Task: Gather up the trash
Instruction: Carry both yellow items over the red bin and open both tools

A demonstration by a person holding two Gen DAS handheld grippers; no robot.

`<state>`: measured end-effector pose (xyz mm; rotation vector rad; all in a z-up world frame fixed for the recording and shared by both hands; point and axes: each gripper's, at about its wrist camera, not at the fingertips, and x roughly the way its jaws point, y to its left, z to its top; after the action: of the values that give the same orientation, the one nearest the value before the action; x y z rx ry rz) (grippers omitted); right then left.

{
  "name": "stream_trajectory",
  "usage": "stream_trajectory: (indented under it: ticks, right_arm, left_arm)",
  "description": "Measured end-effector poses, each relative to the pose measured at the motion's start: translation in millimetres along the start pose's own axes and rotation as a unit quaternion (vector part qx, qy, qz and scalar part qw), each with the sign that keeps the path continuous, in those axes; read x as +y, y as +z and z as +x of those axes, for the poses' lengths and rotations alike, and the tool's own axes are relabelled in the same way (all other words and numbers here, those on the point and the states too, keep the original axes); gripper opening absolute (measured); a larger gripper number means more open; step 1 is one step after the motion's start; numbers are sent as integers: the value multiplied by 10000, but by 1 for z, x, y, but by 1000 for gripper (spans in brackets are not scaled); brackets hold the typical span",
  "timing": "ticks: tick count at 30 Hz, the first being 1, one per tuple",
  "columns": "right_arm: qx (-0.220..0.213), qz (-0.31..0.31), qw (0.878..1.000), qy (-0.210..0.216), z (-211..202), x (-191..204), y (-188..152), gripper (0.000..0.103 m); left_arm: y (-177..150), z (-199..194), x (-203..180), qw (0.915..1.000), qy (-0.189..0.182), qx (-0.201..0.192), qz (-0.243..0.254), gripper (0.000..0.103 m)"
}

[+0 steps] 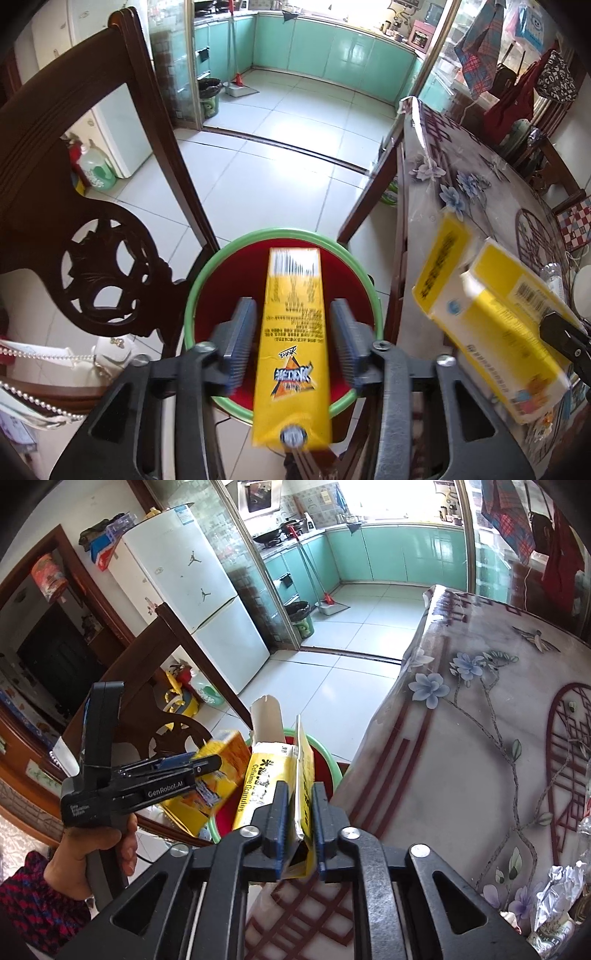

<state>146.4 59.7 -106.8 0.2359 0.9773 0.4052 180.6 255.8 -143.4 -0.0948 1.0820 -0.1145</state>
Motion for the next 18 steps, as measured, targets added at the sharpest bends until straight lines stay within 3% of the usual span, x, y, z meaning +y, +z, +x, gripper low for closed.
stream_trajectory:
  ticks: [1, 3, 5, 11, 18]
  right_arm:
    - [0, 42, 10000, 44, 1, 0, 1, 22]
    - [-79, 97, 9999, 52, 0, 1, 1, 37]
    - [-160, 105, 9998, 37, -4, 2, -1, 42]
    - [-255, 288, 9992, -114, -23, -1, -16, 44]
    - [-572, 217, 9968, -518, -64, -14, -39, 48]
  left_arm:
    - [0, -3, 1, 10000, 29, -74, -28, 68]
    - [-1, -10, 2, 9997, 22, -246, -78, 70]
    - [-1, -15, 1, 9995, 23, -306, -58, 72]
    - [-7, -25, -8, 9991, 80, -408, 124, 78]
    - [-17, -27, -32, 9991, -144, -309, 244, 79]
